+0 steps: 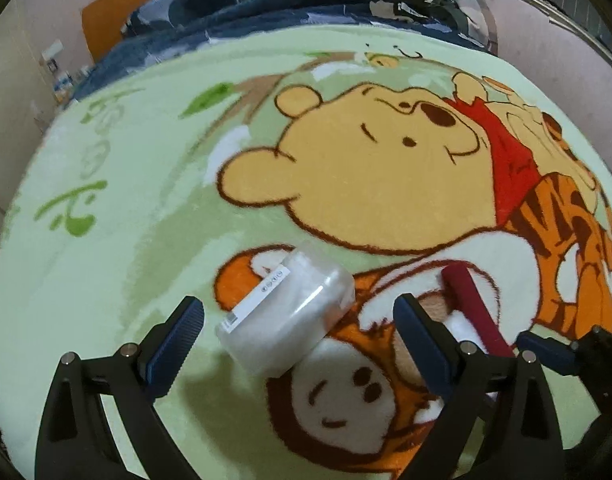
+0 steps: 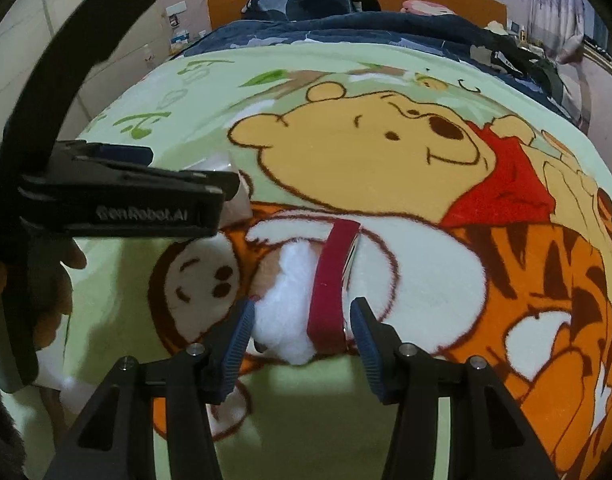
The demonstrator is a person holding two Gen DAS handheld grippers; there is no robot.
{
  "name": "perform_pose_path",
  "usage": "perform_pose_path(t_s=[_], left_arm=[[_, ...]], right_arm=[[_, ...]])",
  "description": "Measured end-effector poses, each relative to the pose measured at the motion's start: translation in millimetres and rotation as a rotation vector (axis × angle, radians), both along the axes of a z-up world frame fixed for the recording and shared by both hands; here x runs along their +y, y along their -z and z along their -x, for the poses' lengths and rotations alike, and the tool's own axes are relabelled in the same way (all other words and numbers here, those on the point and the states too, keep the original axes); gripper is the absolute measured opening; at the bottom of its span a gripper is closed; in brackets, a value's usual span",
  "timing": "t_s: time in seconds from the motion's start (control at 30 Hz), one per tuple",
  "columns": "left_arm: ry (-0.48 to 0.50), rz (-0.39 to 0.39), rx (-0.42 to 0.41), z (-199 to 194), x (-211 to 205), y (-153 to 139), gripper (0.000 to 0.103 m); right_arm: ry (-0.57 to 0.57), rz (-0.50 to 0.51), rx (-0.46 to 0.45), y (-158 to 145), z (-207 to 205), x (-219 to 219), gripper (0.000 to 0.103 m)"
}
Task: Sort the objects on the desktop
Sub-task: 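Grasp the red hair clip with white plush using the right tool, then grasp the clear plastic container with the left tool while the right tool lifts the clip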
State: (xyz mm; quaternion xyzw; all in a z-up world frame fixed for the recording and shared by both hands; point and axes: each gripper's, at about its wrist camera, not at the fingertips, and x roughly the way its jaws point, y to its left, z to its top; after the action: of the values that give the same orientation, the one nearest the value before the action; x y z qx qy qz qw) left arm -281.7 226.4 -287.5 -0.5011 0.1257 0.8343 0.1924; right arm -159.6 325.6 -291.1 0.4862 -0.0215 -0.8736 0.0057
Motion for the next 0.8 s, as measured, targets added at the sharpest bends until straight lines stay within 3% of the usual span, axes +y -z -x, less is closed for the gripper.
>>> perform_pose_path(t_s=[0.1, 0.3, 0.4, 0.57, 0.6, 0.63, 0.73, 0.8], left_arm=[[-0.014, -0.003, -0.034, 3.9, -0.3, 10.4, 0.097], [-0.041, -0.01, -0.101, 11.6, -0.9, 31.2, 0.095], [-0.055, -0.014, -0.135, 15.5, -1.2, 41.6, 0.078], [-0.074, -0.016, -0.171, 16.2, -0.6, 52.7, 0.07], [-0.076, -0.021, -0.171, 11.1, 0.0, 50.6, 0.063], [-0.078, -0.026, -0.173, 6.0, 0.6, 48.5, 0.048], [-0.101, -0.047, -0.184, -12.8, 1.3, 43.0, 0.045], [-0.123, -0.059, -0.192, -24.6, -0.5, 40.1, 0.044]], right_arm=[[0.012, -0.016, -0.018, 8.4, 5.1, -4.3, 0.065], [-0.004, -0.059, -0.071, 25.3, 21.3, -18.0, 0.066], [-0.01, -0.039, -0.074, 29.7, 25.3, -16.3, 0.067], [0.016, 0.029, -0.076, 30.8, 18.2, 0.6, 0.066], [0.022, 0.042, -0.074, 30.0, 14.5, 3.7, 0.063], [0.028, 0.056, -0.073, 29.3, 10.9, 6.8, 0.058], [0.025, 0.098, -0.069, 25.0, -4.6, 14.5, 0.045], [0.021, 0.109, -0.067, 20.9, -14.3, 17.5, 0.044]])
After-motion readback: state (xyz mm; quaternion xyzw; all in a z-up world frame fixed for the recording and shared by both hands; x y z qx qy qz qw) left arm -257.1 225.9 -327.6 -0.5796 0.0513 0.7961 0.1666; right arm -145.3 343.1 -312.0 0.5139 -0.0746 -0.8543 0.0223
